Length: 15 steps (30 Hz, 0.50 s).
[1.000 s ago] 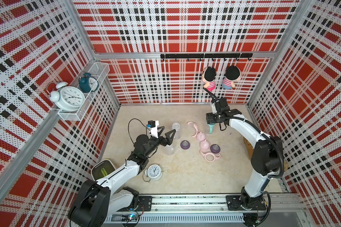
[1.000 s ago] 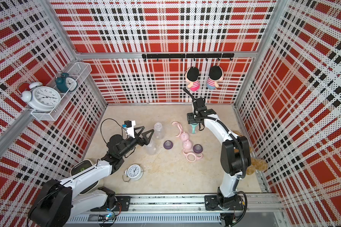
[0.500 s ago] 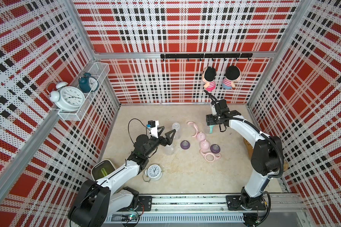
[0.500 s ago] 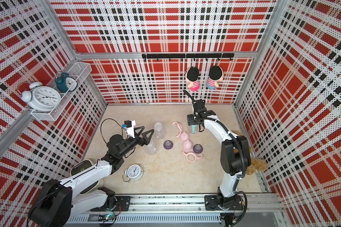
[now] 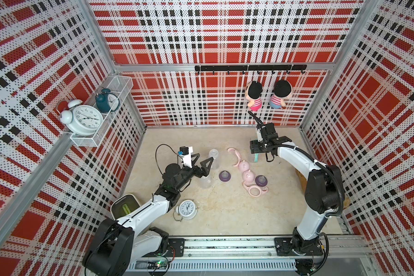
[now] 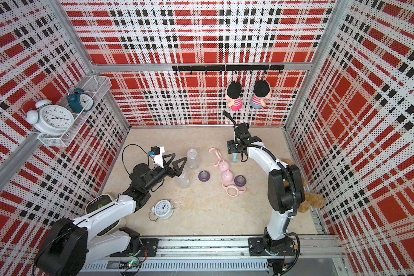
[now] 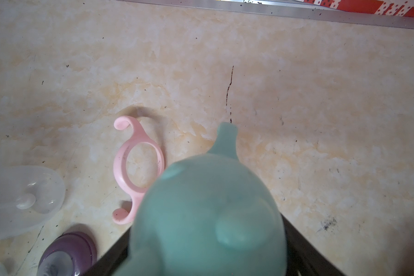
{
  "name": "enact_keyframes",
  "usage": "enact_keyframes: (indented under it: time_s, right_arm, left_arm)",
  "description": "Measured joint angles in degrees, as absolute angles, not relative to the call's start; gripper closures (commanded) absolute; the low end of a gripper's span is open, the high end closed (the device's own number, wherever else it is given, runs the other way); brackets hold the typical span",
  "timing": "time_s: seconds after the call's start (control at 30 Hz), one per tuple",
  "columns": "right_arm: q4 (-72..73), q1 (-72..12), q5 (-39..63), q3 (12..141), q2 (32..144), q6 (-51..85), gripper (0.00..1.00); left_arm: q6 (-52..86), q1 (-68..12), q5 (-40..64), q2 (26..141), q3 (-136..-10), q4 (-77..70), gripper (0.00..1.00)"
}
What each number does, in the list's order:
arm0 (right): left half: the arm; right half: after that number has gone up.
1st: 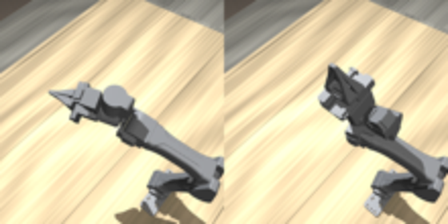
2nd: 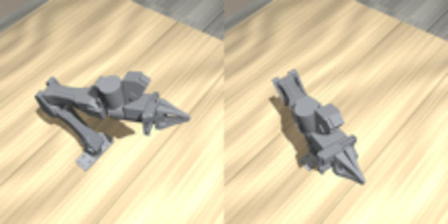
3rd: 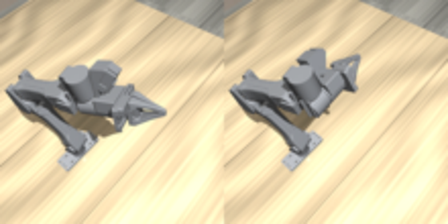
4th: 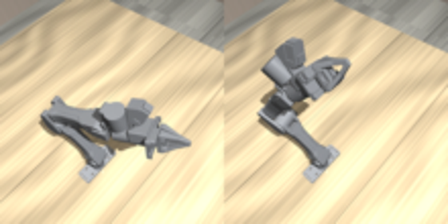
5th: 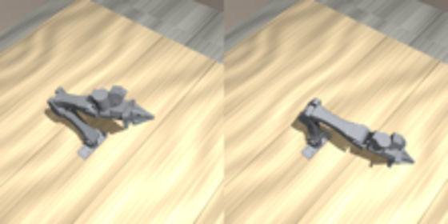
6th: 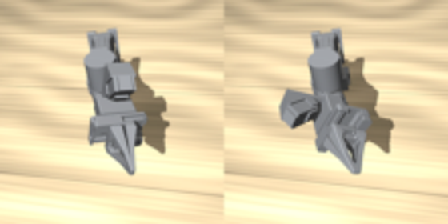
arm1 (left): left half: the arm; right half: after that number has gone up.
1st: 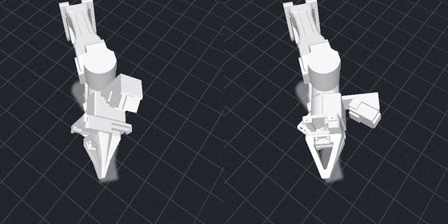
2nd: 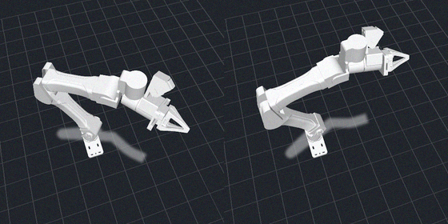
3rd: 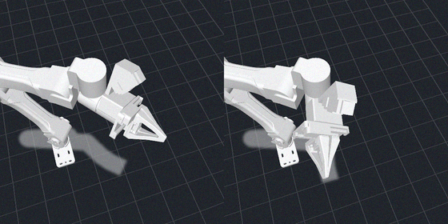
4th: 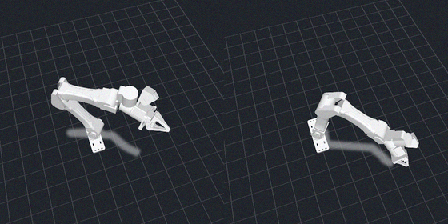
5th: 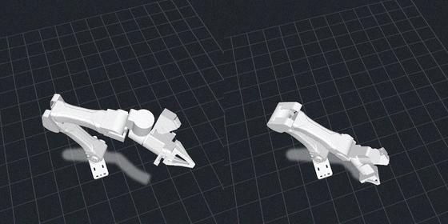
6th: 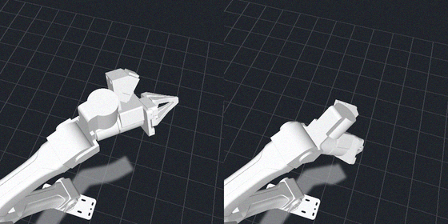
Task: Assemble the baby bottles
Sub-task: Close the lid on the baby bottle.
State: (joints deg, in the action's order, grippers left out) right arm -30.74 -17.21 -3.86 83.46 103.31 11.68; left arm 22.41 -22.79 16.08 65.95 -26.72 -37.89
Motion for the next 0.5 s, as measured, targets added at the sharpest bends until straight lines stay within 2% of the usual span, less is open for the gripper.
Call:
enact_keyframes:
  time_s: [0.5]
  right_arm:
    - [-32.4,-17.2,-3.7,84.8,103.4,11.8,0.18]
  left_arm:
    - [22.4,-22.8,16.1,65.2,-26.7,-37.9,0.02]
